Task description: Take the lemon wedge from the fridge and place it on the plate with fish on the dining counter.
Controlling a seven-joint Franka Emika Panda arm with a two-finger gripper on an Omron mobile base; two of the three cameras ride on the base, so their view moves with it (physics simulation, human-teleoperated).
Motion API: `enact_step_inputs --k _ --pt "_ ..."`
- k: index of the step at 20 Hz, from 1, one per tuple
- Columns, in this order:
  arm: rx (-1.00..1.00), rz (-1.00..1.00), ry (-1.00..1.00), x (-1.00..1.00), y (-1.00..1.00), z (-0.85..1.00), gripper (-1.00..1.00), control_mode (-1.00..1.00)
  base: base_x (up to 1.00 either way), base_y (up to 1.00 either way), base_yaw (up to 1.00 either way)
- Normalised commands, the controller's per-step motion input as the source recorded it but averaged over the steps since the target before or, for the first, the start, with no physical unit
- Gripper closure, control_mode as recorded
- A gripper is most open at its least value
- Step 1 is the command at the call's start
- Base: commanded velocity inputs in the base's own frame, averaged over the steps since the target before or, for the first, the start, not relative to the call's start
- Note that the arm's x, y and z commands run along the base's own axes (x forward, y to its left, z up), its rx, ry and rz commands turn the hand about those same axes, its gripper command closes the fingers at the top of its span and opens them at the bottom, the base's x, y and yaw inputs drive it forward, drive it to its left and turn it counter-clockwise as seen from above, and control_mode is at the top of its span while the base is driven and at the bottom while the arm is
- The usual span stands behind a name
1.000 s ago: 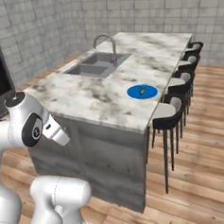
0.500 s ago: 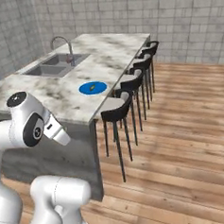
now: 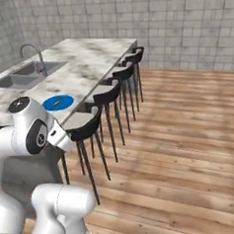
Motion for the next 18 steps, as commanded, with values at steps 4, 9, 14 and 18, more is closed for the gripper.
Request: enact_step_inputs --k 4,9,14,18 --pt "0.00 0.00 0.00 0.00 0.00 0.00 1.00 1.00 1.00 -0.67 0.01" --pt "0.00 0.00 0.00 0.00 0.00 0.00 1.00 1.00 0.67 -0.60 0.19" --pt "0.00 0.00 0.00 0.00 0.00 0.00 1.00 1.00 0.04 -0.39 0.41" --pt "0.00 0.00 0.00 0.00 0.00 0.00 1.00 1.00 0.00 -0.09 0.47"
